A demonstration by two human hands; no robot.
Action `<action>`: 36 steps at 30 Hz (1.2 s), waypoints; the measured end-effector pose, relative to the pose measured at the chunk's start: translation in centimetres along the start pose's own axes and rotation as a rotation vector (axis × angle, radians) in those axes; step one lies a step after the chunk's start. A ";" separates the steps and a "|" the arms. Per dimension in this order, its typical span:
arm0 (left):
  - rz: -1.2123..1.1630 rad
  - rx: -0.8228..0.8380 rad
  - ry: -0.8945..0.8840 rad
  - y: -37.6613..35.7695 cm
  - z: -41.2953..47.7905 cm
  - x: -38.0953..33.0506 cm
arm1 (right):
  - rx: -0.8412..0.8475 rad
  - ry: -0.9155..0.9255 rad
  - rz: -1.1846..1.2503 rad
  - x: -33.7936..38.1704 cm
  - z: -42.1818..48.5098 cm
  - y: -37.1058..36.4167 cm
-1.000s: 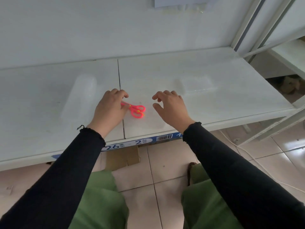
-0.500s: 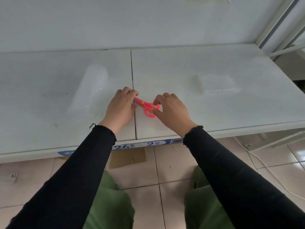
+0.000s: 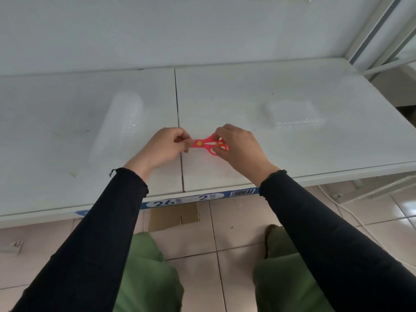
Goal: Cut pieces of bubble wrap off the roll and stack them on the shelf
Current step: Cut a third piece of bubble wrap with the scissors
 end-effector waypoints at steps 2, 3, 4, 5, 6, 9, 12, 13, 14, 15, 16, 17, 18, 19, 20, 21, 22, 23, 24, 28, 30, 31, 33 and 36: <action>-0.197 0.011 0.042 -0.3 -1.2 -1.1 | -0.012 0.036 -0.021 -0.3 -0.8 1.0; -0.251 0.014 0.047 -0.6 -1.8 -1.6 | -0.007 0.035 -0.035 -0.5 -1.2 1.3; -0.287 0.014 0.043 -0.9 -2.4 -2.3 | -0.002 0.024 -0.045 -0.8 -1.7 1.6; -0.318 0.008 0.032 -1.3 -2.9 -2.9 | -0.008 0.009 -0.045 -1.1 -2.2 1.9; -0.358 -0.007 0.013 -1.6 -3.4 -3.5 | -0.027 -0.010 -0.025 -1.5 -2.8 2.3; -0.462 -0.072 -0.078 -1.8 -4.1 -4.4 | -0.146 -0.128 0.133 -3.3 -4.4 3.7; -0.028 -0.193 -0.151 -1.4 -4.1 -3.2 | -0.176 -0.294 0.194 -5.7 -5.6 4.2; 0.167 -0.212 -0.166 -1.6 -4.0 -2.7 | -0.164 -0.326 0.171 -6.3 -5.9 4.0; 0.307 -0.207 -0.167 -1.8 -3.9 -1.9 | -0.148 -0.347 0.140 -6.8 -6.1 3.8; 0.392 -0.182 -0.153 -2.1 -3.8 -1.2 | -0.131 -0.360 0.114 -7.0 -6.2 3.5; 0.445 -0.152 -0.138 -2.5 -3.7 -0.6 | -0.112 -0.370 0.100 -7.1 -6.2 3.2; 0.486 -0.130 -0.130 -2.8 -3.6 -0.1 | -0.092 -0.382 0.095 -7.0 -6.1 2.7; 0.517 -0.122 -0.129 -3.0 -3.5 0.2 | -0.076 -0.393 0.093 -6.7 -6.0 2.3; 0.532 -0.128 -0.134 -3.2 -3.5 0.3 | -0.072 -0.400 0.090 -6.4 -5.8 1.9; 0.536 -0.141 -0.141 -3.4 -3.5 0.4 | -0.081 -0.402 0.089 -6.1 -5.6 1.6; 0.535 -0.156 -0.148 -3.5 -3.5 0.4 | -0.097 -0.407 0.099 -5.8 -5.4 1.4; 0.532 -0.172 -0.152 -3.6 -3.5 0.3 | -0.111 -0.421 0.124 -5.6 -5.3 1.2; 0.524 -0.187 -0.154 -3.7 -3.5 0.3 | -0.117 -0.444 0.159 -5.6 -5.1 0.9; 0.514 -0.203 -0.156 -3.8 -3.5 0.3 | -0.119 -0.472 0.199 -5.6 -5.0 0.7; 0.479 -0.215 -0.154 -4.3 -3.4 0.2 | -0.143 -0.570 0.328 -6.2 -4.4 0.6; 0.472 -0.212 -0.149 -4.5 -3.3 0.2 | -0.155 -0.590 0.380 -6.4 -4.2 0.9; 0.470 -0.213 -0.145 -4.5 -3.2 0.3 | -0.145 -0.610 0.421 -6.6 -4.1 1.1; 0.469 -0.213 -0.132 -4.5 -3.1 0.4 | -0.134 -0.692 0.614 -6.9 -4.1 1.1; 0.467 -0.220 -0.131 -4.6 -2.9 0.4 | -0.124 -0.833 0.904 -7.3 -3.9 0.9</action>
Point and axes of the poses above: each hand's wrist, its own z-axis towards the middle knuckle, its own y-axis out of the back of the hand, x = y × z, the point moved 5 cm from there along z, towards the middle knuckle, and after that the axes turned 2 degrees about -x, right-handed, at the moved point
